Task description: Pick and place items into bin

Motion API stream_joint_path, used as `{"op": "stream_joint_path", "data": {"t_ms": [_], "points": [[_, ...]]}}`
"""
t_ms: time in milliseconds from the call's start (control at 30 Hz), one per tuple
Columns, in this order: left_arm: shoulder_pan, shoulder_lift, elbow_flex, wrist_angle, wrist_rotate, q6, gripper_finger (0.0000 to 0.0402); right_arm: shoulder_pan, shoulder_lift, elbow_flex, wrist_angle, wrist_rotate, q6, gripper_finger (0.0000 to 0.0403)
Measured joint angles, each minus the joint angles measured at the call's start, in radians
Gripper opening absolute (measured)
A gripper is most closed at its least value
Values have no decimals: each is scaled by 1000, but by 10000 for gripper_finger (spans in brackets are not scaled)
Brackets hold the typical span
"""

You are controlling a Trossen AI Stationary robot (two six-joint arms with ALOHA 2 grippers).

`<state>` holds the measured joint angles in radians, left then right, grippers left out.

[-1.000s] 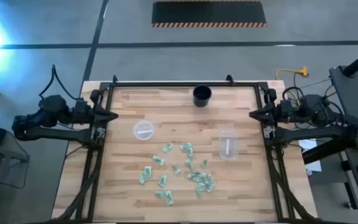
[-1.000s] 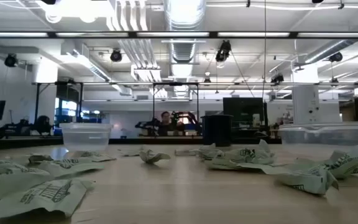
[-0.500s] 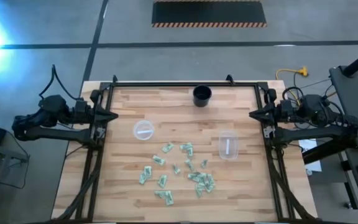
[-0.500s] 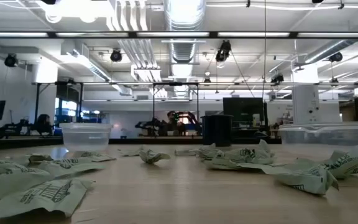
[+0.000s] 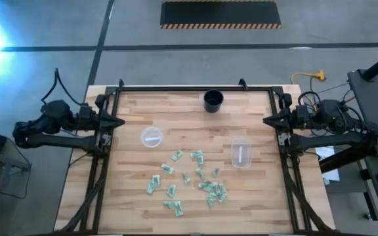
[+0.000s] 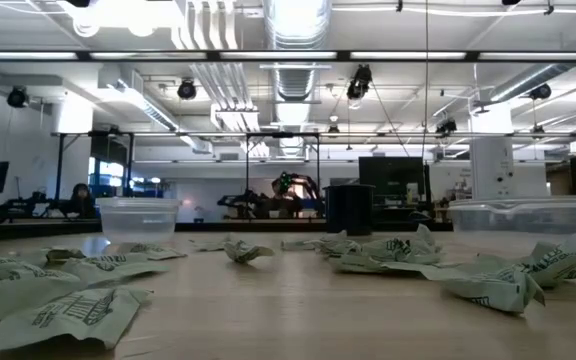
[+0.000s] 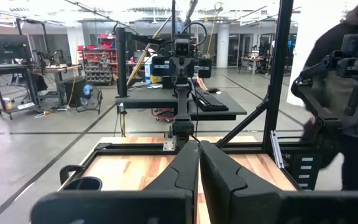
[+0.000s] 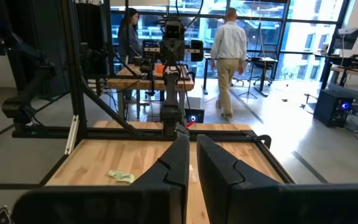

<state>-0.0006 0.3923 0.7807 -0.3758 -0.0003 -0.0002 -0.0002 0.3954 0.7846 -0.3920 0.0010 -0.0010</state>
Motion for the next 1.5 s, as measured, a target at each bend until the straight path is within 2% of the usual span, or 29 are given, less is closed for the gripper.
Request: {"op": "stream_joint_path", "data": {"t_ms": [800,1233,1500], "points": [[0,0,0,0,0,0,0,0,0,0,12,0,12,22],[0,0,0,25,-1,12,0,0,53,1,127,2,398,22],[0,6,0,212,4,-46,0,0,112,1,202,2,408,22]]}}
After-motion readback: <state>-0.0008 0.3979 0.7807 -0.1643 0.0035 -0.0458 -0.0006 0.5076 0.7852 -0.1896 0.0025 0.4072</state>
